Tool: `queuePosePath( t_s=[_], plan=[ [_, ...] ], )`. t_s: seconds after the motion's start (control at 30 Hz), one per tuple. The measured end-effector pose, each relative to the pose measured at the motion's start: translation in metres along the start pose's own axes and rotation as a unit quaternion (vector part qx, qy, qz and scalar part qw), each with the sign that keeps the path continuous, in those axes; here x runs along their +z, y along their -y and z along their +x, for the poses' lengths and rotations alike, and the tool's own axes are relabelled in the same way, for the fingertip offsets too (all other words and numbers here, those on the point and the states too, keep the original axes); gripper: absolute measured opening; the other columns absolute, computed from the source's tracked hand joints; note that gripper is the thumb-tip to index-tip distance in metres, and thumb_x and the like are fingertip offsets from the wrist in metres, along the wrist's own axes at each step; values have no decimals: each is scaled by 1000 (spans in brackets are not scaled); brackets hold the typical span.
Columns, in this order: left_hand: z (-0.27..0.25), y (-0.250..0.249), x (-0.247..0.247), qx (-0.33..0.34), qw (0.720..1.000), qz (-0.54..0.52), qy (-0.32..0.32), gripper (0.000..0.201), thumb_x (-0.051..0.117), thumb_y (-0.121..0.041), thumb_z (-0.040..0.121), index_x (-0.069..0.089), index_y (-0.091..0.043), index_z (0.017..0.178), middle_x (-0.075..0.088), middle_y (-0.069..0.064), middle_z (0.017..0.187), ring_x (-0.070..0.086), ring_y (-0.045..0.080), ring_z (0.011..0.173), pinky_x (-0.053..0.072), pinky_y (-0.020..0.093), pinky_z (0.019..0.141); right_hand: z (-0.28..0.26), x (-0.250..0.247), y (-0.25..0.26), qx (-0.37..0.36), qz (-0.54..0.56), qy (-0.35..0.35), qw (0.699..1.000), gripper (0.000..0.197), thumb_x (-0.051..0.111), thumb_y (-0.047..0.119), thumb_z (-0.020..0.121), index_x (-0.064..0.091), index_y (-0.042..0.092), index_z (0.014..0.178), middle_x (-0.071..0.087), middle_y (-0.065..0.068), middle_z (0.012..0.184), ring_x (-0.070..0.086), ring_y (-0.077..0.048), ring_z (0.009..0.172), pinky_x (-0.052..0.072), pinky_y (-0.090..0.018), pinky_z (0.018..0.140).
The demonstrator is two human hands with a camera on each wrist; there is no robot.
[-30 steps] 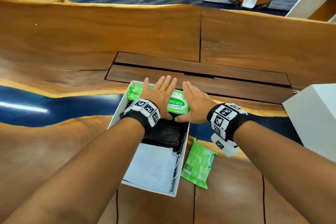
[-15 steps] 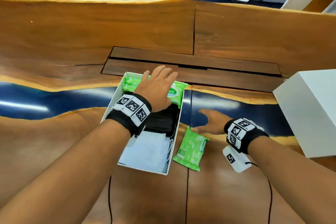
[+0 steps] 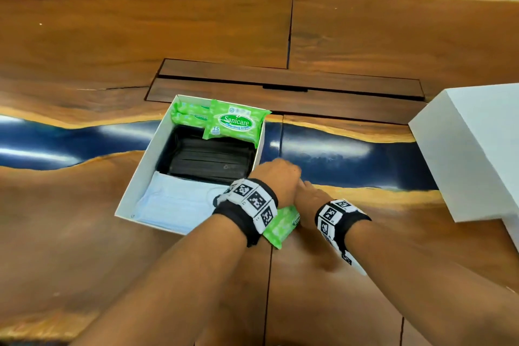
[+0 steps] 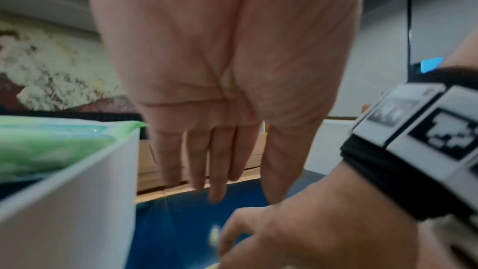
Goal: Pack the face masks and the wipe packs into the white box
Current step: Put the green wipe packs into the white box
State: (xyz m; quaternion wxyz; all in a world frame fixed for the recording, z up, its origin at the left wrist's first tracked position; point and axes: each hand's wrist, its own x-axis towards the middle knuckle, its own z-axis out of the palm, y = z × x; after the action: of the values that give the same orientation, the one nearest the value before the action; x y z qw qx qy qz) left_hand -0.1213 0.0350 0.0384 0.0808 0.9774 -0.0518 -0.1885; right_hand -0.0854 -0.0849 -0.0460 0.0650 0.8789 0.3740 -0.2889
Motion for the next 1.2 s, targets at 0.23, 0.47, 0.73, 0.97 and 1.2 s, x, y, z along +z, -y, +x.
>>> queuePosePath(
  t_s=[0.23, 0.47, 0.73, 0.97, 1.2],
  plan=[
    [16, -36, 26, -17, 995, 20, 94, 39, 59, -18, 92, 53, -10, 130, 64, 9, 125, 60, 27, 115, 47, 35, 91, -11, 0, -34, 12, 50, -14, 999, 73, 76, 37, 67, 44, 25, 131, 51, 2, 119, 47, -22, 112, 48, -37, 92],
    [33, -44, 44, -70, 990, 24, 116, 68, 71, -29, 81, 40, -14, 140, 53, 9, 130, 52, 31, 122, 46, 43, 98, -22, -19, -74, 6, 161, 33, 986, 57, 79, 36, 65, 56, 20, 115, 58, -1, 110, 57, -22, 100, 46, -29, 79],
    [48, -52, 23, -54, 998, 33, 17, 38, 59, -22, 87, 49, -21, 124, 64, 3, 115, 64, 28, 104, 48, 38, 74, -34, -63, -105, 9, 228, 55, 972, 52, 61, 55, 66, 63, 23, 107, 66, -1, 103, 62, -20, 92, 52, -40, 85],
    [51, -38, -20, -68, 998, 19, -7, 30, 62, -35, 88, 58, -25, 116, 65, 4, 115, 64, 30, 105, 51, 38, 82, -44, -98, -109, -37, 338, -33, 940, 17, 71, 34, 85, 69, 19, 93, 66, -1, 85, 58, -13, 71, 46, -27, 67],
    [31, -16, -63, -93, 992, -79, -18, 40, 69, -46, 85, 58, -21, 113, 61, -2, 101, 59, 23, 94, 49, 35, 78, -44, -133, -85, -81, 299, -143, 940, 26, 77, 28, 80, 67, 19, 102, 68, -2, 95, 61, -18, 79, 51, -33, 72]
  ],
)
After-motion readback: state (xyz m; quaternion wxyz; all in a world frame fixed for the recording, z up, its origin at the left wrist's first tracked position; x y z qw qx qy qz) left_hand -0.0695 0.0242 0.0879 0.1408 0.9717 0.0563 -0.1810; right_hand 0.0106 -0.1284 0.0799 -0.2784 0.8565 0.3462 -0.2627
